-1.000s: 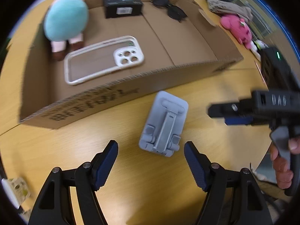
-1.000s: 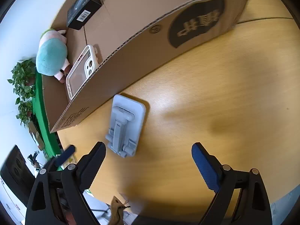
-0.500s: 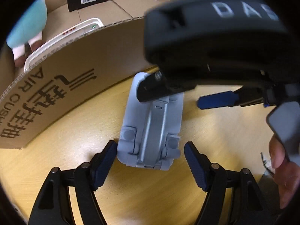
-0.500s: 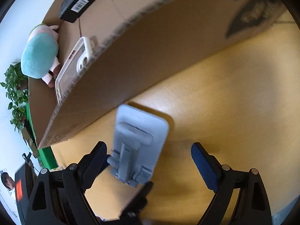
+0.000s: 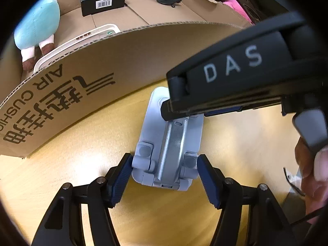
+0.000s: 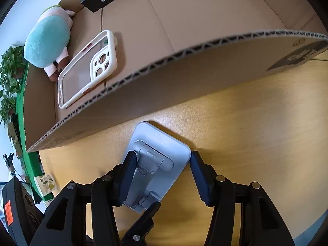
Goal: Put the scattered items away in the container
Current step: 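Close both grippers on the sides of the white phone stand, then lift the phone stand with both grippers and carry it over the box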
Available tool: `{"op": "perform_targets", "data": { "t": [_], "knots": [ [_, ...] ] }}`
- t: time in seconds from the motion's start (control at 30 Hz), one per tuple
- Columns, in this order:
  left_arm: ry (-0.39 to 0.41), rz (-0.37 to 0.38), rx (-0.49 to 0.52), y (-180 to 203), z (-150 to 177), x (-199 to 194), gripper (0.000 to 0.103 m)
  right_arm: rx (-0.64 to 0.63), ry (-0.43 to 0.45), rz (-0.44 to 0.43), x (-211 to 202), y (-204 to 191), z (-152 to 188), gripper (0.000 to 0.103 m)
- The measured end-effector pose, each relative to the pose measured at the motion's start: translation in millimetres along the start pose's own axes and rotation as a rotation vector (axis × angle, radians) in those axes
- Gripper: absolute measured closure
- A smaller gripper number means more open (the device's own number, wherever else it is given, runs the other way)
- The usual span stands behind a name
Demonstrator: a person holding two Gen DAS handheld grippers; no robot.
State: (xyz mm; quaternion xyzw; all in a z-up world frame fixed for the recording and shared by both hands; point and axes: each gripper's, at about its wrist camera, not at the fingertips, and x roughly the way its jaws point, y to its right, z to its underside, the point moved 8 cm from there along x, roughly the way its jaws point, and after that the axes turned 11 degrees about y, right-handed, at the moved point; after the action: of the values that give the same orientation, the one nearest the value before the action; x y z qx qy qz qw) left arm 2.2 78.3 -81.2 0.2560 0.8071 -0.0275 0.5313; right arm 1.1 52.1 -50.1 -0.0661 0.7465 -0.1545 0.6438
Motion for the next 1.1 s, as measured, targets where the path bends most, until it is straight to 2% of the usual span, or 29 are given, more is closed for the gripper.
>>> {"op": "perform_targets", "data": {
  "t": [0.1, 0.2, 0.4, 0.47, 0.53, 0.63, 0.77, 0.9, 1.1],
  "knots": [
    [0.0, -0.001, 0.023, 7, 4, -9, 0.039, 0.027, -0.024, -0.021, -5, -1, 6, 0.047],
    [0.03, -0.004, 0.032, 14, -2, -26, 0.04, 0.019, -0.008, -0.047, -21, -6, 7, 0.049],
    [0.119, -0.021, 0.086, 34, -35, -64, 0.04, 0.015, 0.074, -0.089, -71, -17, -13, 0.049],
    [0.164, -0.031, 0.105, 40, -52, -80, 0.039, 0.001, 0.118, -0.097, -90, -1, -21, 0.049],
    [0.208, -0.041, 0.12, 40, -71, -95, 0.04, -0.014, 0.167, -0.104, -110, -4, -32, 0.049],
    [0.279, -0.055, 0.14, 50, -97, -116, 0.039, -0.034, 0.238, -0.125, -147, 16, -59, 0.049],
    [0.354, -0.084, 0.165, 57, -143, -139, 0.039, -0.067, 0.326, -0.143, -191, 11, -95, 0.049],
    [0.404, -0.083, 0.161, 58, -192, -142, 0.04, -0.096, 0.393, -0.138, -209, -10, -128, 0.049],
    [0.432, -0.079, 0.145, 62, -234, -138, 0.04, -0.121, 0.422, -0.121, -229, -11, -177, 0.049]
  ]
}}
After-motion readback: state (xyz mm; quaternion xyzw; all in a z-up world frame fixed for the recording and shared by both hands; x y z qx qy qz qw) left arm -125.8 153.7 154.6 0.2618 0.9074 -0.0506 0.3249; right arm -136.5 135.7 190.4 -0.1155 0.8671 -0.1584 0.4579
